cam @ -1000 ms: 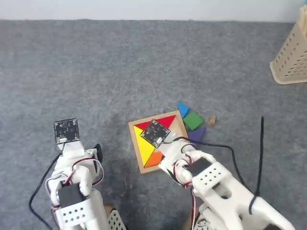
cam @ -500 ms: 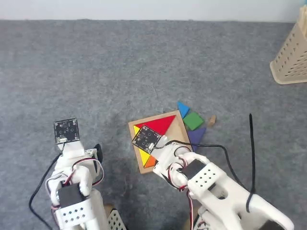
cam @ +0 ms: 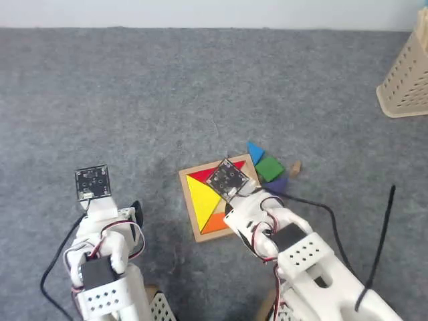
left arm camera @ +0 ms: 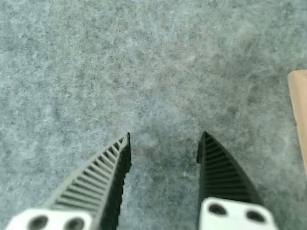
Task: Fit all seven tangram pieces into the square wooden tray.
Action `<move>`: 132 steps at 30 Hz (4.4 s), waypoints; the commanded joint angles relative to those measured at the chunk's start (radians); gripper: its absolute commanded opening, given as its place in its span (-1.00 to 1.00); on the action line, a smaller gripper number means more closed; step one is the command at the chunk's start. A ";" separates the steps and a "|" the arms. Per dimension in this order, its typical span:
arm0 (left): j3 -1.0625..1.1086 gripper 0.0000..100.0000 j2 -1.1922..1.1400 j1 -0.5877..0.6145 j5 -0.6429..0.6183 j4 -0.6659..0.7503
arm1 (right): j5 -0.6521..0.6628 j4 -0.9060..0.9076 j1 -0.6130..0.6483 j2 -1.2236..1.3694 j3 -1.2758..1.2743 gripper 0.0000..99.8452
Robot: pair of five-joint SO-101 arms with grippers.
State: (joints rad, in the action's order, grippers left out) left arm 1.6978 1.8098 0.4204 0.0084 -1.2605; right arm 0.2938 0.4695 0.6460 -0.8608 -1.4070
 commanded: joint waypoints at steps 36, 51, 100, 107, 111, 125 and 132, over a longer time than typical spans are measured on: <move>-0.013 -0.57 0.015 -0.002 0.005 -0.005 | -0.066 0.584 -0.410 0.610 0.968 -0.78; -0.013 -0.57 0.015 -0.002 0.005 -0.005 | -0.048 0.443 -0.283 1.001 1.206 -0.78; -0.013 -0.57 0.015 -0.002 0.005 -0.005 | 0.035 0.406 -0.573 0.889 0.865 -0.55; -0.013 -0.57 0.015 -0.002 0.005 -0.005 | 0.015 0.522 -0.572 0.823 0.870 -0.55; -0.013 -0.57 0.015 -0.002 0.005 -0.005 | 0.060 0.539 -0.573 0.846 0.867 -0.55; -0.013 -0.57 0.015 -0.002 0.005 -0.005 | 0.058 0.503 -0.573 0.914 0.868 -0.57; -0.013 -0.57 0.015 -0.002 0.005 -0.005 | 0.018 0.453 -0.567 0.929 0.870 -0.70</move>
State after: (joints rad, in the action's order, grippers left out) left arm 1.6978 1.8098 0.4219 0.0084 -1.2605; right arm 0.3399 0.9452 0.0875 0.0690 -0.5462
